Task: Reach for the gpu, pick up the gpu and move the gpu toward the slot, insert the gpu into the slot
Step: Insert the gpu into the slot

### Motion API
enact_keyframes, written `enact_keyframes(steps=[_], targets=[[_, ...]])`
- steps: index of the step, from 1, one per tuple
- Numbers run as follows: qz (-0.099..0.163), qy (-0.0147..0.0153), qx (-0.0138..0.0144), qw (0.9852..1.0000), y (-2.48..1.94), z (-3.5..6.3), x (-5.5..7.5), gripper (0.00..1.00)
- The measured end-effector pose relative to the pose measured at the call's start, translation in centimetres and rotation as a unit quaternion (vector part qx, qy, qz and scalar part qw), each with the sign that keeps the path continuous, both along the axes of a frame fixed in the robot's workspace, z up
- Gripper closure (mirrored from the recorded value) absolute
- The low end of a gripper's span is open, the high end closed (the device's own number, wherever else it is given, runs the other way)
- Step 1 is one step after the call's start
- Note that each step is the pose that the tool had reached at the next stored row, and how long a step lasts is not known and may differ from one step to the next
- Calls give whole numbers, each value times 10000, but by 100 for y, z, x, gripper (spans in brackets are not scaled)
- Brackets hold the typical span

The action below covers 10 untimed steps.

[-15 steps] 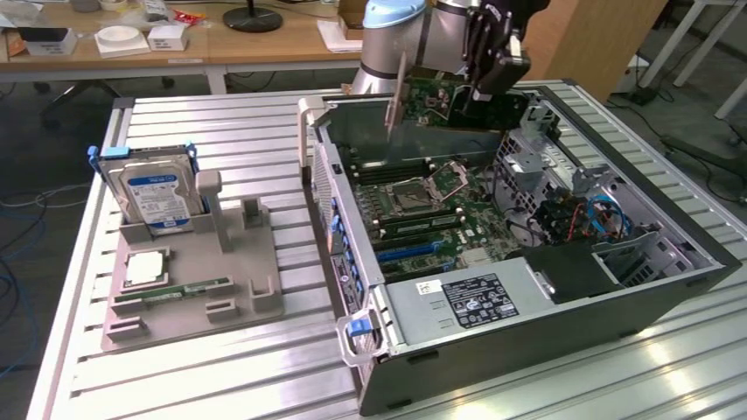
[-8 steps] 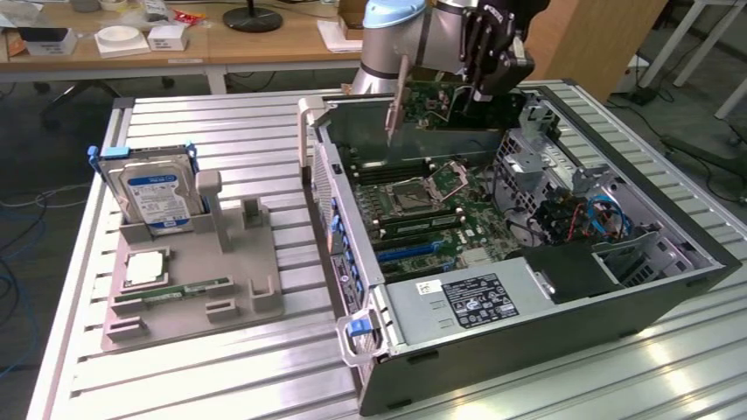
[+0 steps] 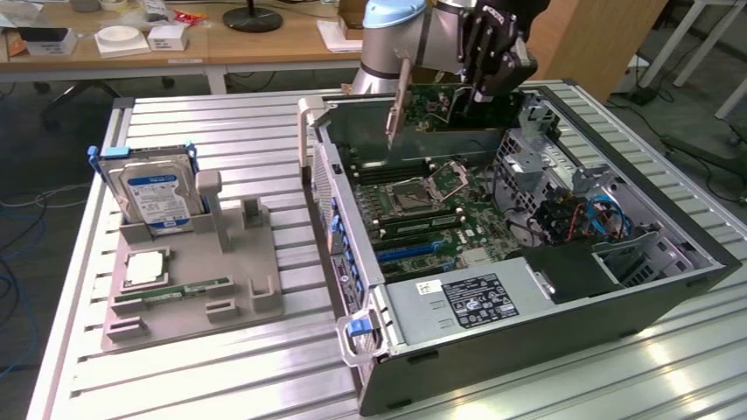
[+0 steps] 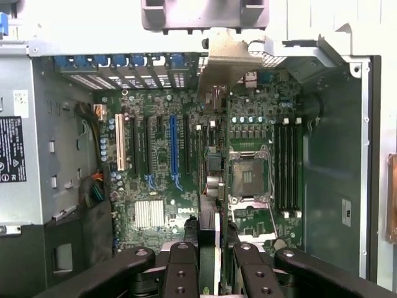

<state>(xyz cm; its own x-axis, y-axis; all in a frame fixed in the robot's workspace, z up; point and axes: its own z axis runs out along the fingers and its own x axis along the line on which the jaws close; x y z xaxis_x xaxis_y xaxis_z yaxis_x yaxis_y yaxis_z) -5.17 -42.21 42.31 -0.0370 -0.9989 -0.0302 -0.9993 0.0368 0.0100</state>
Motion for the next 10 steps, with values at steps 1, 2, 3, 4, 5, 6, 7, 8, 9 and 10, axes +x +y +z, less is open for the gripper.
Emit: enact_keyframes(steps=[1,2,3,4,5,6,7,8,9,10], targets=[[32,-1,2,10000,-1,-1,0,73],[66,0,3,10000,-2,-2,0,73],[100,0,4,9999,-3,-3,0,73],[133,0,8,9999,-5,-6,0,73],[170,-1,13,9999,-5,-8,-1,73],[227,-1,15,9997,-5,-10,2,73],[275,0,17,9996,-5,-12,1,73],[301,-1,26,9995,-8,-15,0,73],[338,0,31,9994,-8,-17,0,73],[402,0,34,9992,-7,-19,0,73]])
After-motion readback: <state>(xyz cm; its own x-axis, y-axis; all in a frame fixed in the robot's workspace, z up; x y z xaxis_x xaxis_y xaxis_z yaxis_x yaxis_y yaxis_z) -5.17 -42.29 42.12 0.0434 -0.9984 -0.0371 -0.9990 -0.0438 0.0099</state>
